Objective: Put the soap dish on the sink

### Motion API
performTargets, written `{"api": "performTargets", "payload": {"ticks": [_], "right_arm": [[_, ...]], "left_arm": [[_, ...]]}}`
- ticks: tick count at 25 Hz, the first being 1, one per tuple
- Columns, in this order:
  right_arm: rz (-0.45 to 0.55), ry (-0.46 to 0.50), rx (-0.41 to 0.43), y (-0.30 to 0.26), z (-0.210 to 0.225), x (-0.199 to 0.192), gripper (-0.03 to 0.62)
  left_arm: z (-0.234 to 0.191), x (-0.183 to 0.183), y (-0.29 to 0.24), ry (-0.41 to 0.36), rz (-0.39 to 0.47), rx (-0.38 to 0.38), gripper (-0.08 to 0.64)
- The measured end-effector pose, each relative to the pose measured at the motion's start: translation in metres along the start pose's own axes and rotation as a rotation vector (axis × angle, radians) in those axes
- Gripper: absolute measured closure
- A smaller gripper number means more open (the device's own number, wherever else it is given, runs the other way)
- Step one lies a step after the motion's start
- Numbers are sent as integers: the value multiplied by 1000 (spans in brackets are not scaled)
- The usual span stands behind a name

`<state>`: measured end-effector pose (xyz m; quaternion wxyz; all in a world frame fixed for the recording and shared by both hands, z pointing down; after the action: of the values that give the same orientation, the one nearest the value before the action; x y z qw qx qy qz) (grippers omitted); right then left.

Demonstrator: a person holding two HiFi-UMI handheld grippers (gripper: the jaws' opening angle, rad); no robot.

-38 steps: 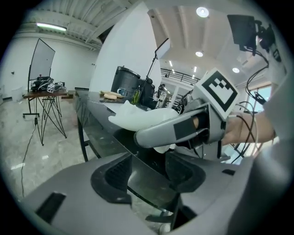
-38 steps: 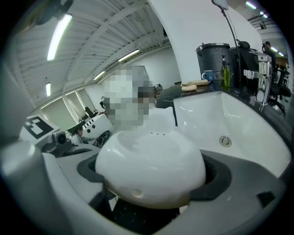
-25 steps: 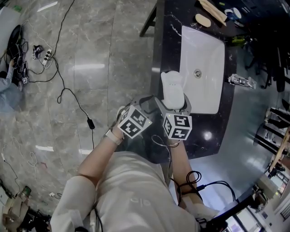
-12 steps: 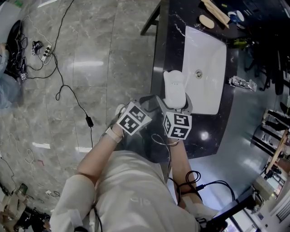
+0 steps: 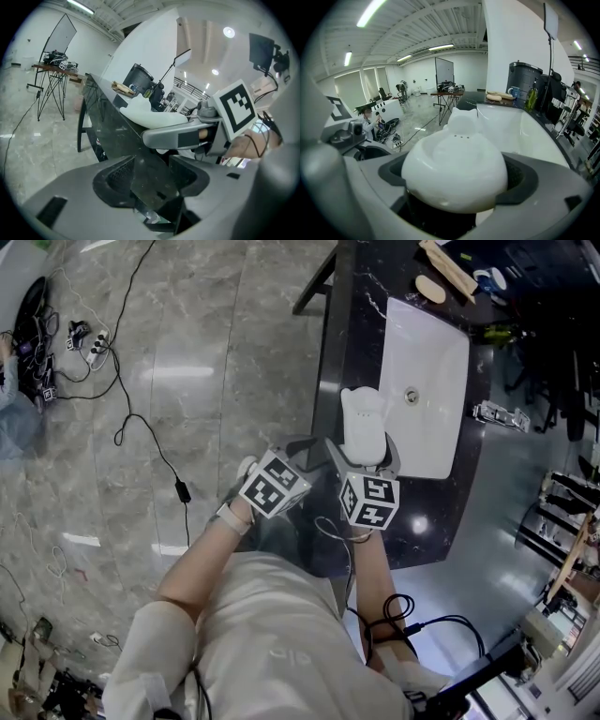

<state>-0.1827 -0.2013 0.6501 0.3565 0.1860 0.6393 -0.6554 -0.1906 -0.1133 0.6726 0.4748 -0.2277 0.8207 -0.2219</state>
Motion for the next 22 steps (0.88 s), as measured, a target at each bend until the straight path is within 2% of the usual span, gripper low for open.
{"api": "performTargets", "payload": {"ticks": [6,12,17,22], "right_arm": [[28,4,-3,8,-2,8,89],[80,-6,-13,29,-7,19,89],[202,-88,30,63,-13,42,91],[377,-247,146,115,-25,62,92]], "left_arm": [[2,-2,6,-10,-5,19,328],[7,1,29,-25,5,71,329],[22,30,63,34,117,59,331],[58,68,100,82,245,-15,345]]}}
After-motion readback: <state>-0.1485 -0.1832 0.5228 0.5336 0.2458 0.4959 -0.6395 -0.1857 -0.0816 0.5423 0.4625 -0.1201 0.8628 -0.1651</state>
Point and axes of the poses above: the fingertips, and each gripper's own axes: y backward along the fingers, z to its right, x out of its top, the point moved 3 cm from there along y, backward along the fingers, and after that the axes turned 10 degrees about x, right-handed, at the moved point
